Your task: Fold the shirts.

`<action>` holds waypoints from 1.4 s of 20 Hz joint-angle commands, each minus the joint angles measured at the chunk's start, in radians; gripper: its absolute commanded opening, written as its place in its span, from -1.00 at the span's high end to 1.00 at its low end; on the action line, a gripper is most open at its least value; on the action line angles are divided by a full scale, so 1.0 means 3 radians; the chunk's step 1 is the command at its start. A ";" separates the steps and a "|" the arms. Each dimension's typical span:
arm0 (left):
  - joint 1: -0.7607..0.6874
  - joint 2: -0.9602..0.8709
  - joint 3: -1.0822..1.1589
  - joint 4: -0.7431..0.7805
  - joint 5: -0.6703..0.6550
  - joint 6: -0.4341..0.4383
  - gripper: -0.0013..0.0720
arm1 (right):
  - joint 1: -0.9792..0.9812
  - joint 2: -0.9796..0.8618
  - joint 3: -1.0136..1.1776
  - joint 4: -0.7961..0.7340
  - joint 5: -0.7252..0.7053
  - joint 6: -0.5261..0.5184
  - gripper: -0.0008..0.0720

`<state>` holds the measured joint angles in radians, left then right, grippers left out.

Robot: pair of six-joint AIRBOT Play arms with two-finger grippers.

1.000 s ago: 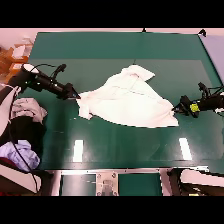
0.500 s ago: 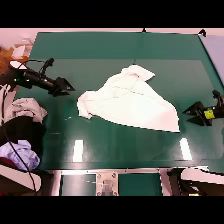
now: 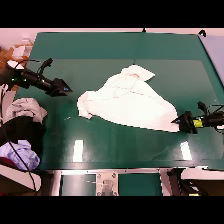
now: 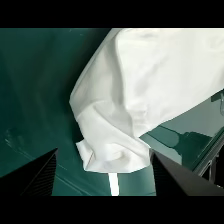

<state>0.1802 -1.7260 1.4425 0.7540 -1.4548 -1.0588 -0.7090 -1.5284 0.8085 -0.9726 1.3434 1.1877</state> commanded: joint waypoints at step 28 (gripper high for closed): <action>-0.0271 0.0858 0.2190 -0.1269 0.0514 -0.0109 0.91 | 0.0102 0.1104 0.2364 0.3344 0.0502 -0.0013 0.94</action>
<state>0.0067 -1.5669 1.9770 0.6960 -1.3933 -1.0698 -0.6594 -1.2896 1.2942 -0.2852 1.5627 1.1397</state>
